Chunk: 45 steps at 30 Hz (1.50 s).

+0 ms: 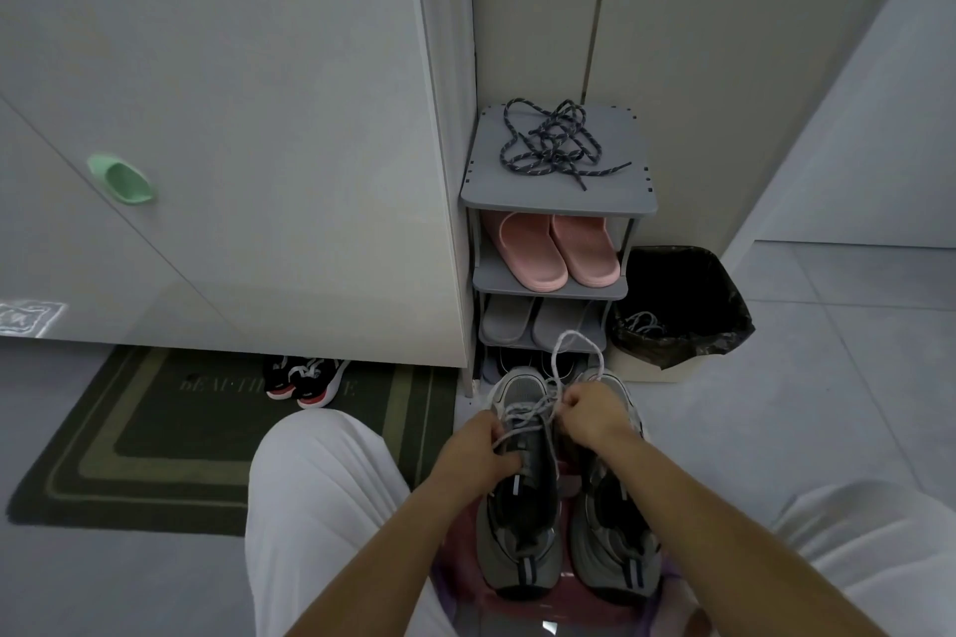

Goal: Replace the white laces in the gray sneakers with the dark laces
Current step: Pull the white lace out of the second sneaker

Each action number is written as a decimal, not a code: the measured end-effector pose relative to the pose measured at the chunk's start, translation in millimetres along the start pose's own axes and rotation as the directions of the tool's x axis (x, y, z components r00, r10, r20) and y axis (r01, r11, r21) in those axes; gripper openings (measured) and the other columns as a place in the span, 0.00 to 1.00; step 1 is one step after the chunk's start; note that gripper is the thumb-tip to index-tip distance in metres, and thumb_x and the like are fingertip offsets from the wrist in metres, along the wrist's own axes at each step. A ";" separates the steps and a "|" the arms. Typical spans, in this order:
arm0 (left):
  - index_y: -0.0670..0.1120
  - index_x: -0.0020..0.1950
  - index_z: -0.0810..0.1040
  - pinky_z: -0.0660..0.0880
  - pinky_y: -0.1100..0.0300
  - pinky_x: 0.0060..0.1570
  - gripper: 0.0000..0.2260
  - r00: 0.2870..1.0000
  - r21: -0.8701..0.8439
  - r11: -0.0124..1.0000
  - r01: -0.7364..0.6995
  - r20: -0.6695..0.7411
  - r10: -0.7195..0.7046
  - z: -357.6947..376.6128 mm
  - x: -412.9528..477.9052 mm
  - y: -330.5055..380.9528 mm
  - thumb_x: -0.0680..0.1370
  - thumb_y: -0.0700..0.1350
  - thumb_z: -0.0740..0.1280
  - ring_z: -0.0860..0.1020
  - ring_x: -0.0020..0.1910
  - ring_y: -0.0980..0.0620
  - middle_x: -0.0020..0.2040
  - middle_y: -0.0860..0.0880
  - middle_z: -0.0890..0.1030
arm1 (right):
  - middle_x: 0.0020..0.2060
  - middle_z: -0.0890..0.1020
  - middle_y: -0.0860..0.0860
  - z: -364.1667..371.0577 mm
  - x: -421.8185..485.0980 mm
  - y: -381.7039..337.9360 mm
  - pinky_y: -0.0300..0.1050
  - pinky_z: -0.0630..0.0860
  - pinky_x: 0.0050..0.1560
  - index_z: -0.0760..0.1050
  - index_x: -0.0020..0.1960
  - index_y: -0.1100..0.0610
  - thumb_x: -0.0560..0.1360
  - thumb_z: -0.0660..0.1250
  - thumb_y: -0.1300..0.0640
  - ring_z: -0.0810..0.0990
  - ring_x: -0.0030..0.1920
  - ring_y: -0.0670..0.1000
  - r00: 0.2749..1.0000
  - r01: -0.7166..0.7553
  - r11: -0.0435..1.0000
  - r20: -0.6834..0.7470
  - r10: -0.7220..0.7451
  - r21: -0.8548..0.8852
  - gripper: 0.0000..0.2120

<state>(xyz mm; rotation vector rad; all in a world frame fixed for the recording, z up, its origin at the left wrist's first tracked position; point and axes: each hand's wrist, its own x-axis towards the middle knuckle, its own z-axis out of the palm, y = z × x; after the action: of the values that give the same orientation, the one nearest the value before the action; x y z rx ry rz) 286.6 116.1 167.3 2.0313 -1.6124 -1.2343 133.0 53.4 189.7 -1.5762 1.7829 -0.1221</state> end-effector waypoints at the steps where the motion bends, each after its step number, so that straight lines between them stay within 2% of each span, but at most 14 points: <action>1: 0.47 0.46 0.68 0.68 0.63 0.35 0.11 1.000 0.003 1.000 -0.004 0.001 0.004 0.1 -0.2 -0.2 0.73 0.47 0.69 0.72 0.38 0.54 0.39 0.52 0.73 | 0.39 0.81 0.57 -5.1 5.3 0.3 0.44 0.76 0.45 0.70 0.31 0.56 0.77 0.63 0.59 0.80 0.42 0.56 1.000 -0.007 0.999 -0.021 0.008 0.033 0.15; 5: 0.45 0.48 0.70 0.72 0.63 0.39 0.11 1.000 -0.003 1.000 -0.018 -0.004 0.018 -0.1 -2.2 -0.8 0.73 0.47 0.70 0.74 0.40 0.54 0.43 0.50 0.76 | 0.34 0.81 0.58 -25.3 24.4 1.2 0.57 0.81 0.48 0.67 0.27 0.56 0.76 0.63 0.63 0.83 0.41 0.58 0.995 -0.035 0.961 -0.081 0.060 0.274 0.19; 9: 0.46 0.47 0.69 0.69 0.66 0.34 0.11 1.000 0.007 1.000 -0.016 -0.006 0.016 -0.4 -2.5 -0.1 0.73 0.47 0.70 0.72 0.36 0.56 0.39 0.52 0.74 | 0.29 0.78 0.56 -28.5 24.7 -3.2 0.54 0.82 0.44 0.71 0.31 0.59 0.78 0.62 0.63 0.79 0.32 0.53 0.981 -0.100 0.880 -0.101 0.165 0.465 0.16; 14: 0.47 0.45 0.68 0.69 0.63 0.36 0.11 1.000 0.026 1.000 -0.010 -0.008 0.010 0.7 -1.0 2.0 0.72 0.47 0.70 0.73 0.38 0.53 0.39 0.51 0.74 | 0.35 0.77 0.55 -2.2 3.6 -7.1 0.40 0.71 0.32 0.77 0.46 0.64 0.76 0.66 0.54 0.78 0.38 0.53 0.988 -0.080 0.995 0.126 0.088 -0.064 0.12; 16: 0.47 0.45 0.67 0.68 0.63 0.35 0.12 1.000 0.029 1.000 -0.012 -0.007 0.012 0.9 -1.2 1.9 0.73 0.47 0.70 0.73 0.39 0.53 0.39 0.52 0.74 | 0.44 0.81 0.59 7.8 -1.1 -5.3 0.42 0.74 0.42 0.78 0.48 0.65 0.77 0.65 0.56 0.81 0.49 0.57 0.995 -0.013 0.995 0.101 0.023 -0.098 0.11; 19: 0.47 0.45 0.67 0.68 0.64 0.34 0.12 1.000 0.031 0.999 -0.008 -0.008 0.009 0.9 -1.4 1.1 0.72 0.47 0.70 0.73 0.38 0.53 0.39 0.52 0.73 | 0.48 0.82 0.59 9.2 -0.5 -3.6 0.43 0.75 0.48 0.80 0.49 0.65 0.77 0.61 0.61 0.81 0.51 0.57 1.000 0.014 0.995 0.026 -0.012 -0.104 0.10; 24: 0.47 0.47 0.67 0.69 0.67 0.33 0.12 1.000 0.025 0.999 -0.029 0.006 0.029 -0.2 -1.5 0.4 0.73 0.47 0.69 0.74 0.40 0.53 0.44 0.51 0.75 | 0.39 0.83 0.62 -20.1 21.5 2.6 0.57 0.80 0.49 0.72 0.30 0.58 0.75 0.61 0.66 0.83 0.42 0.60 0.992 -0.053 0.952 -0.096 0.086 0.300 0.15; 28: 0.48 0.47 0.67 0.70 0.65 0.36 0.12 1.000 0.047 0.999 -0.023 -0.011 0.023 1.7 -1.0 -1.2 0.73 0.47 0.70 0.74 0.40 0.54 0.45 0.49 0.76 | 0.36 0.80 0.59 -44.9 26.2 -3.2 0.53 0.81 0.43 0.70 0.33 0.60 0.77 0.62 0.64 0.80 0.33 0.53 0.979 -0.058 0.865 -0.141 0.147 0.499 0.14; 34: 0.48 0.46 0.66 0.71 0.61 0.40 0.13 1.000 0.073 0.997 -0.004 -0.011 0.005 2.9 1.3 0.5 0.72 0.48 0.70 0.74 0.41 0.51 0.45 0.50 0.76 | 0.40 0.80 0.57 -14.5 6.7 -2.4 0.38 0.73 0.30 0.77 0.49 0.64 0.76 0.65 0.56 0.75 0.35 0.51 0.974 -0.115 0.993 0.198 0.107 0.026 0.10; 36: 0.47 0.46 0.66 0.71 0.60 0.40 0.13 1.000 0.073 0.997 -0.010 -0.010 0.011 3.0 0.9 0.9 0.72 0.47 0.70 0.74 0.41 0.51 0.44 0.49 0.75 | 0.34 0.77 0.55 -0.4 -0.6 -2.8 0.38 0.66 0.29 0.76 0.39 0.62 0.75 0.68 0.54 0.72 0.33 0.49 0.987 -0.037 0.999 0.153 0.040 -0.020 0.12; 39: 0.47 0.45 0.66 0.71 0.59 0.41 0.13 1.000 0.063 0.998 -0.018 -0.017 0.019 3.5 0.7 -0.9 0.72 0.47 0.70 0.73 0.41 0.51 0.44 0.48 0.75 | 0.25 0.68 0.49 12.8 -4.9 -1.3 0.39 0.65 0.31 0.62 0.26 0.56 0.75 0.68 0.58 0.68 0.29 0.47 0.998 -0.025 0.998 0.053 0.022 0.062 0.22; 41: 0.48 0.44 0.66 0.72 0.57 0.41 0.13 1.000 0.055 0.998 -0.020 -0.015 0.021 3.6 0.8 -1.9 0.72 0.47 0.70 0.73 0.40 0.51 0.44 0.47 0.76 | 0.28 0.71 0.51 13.3 -4.9 0.5 0.39 0.68 0.38 0.66 0.29 0.57 0.77 0.64 0.59 0.73 0.34 0.51 0.998 -0.058 0.996 0.039 0.055 0.071 0.18; 43: 0.49 0.43 0.65 0.74 0.55 0.42 0.13 1.000 0.049 0.999 -0.022 -0.013 0.023 3.3 1.1 -2.5 0.71 0.47 0.70 0.74 0.41 0.51 0.45 0.46 0.77 | 0.40 0.80 0.57 10.2 -2.8 3.3 0.42 0.70 0.43 0.75 0.43 0.63 0.80 0.58 0.58 0.79 0.45 0.58 0.995 -0.095 0.988 0.014 0.094 0.124 0.12; 45: 0.49 0.43 0.66 0.75 0.53 0.44 0.13 1.000 0.039 0.999 -0.024 -0.015 0.025 3.2 1.3 -2.9 0.71 0.47 0.70 0.75 0.42 0.50 0.47 0.45 0.79 | 0.50 0.80 0.61 8.5 -2.5 5.3 0.43 0.72 0.44 0.73 0.54 0.67 0.81 0.55 0.58 0.80 0.51 0.59 0.993 -0.113 0.978 -0.001 0.115 0.177 0.13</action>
<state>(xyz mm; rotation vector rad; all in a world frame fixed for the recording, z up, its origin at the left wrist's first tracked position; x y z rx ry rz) 286.1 116.9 162.9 2.0328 -1.6620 -1.1844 133.4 60.3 181.9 -1.3480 1.8134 -0.2284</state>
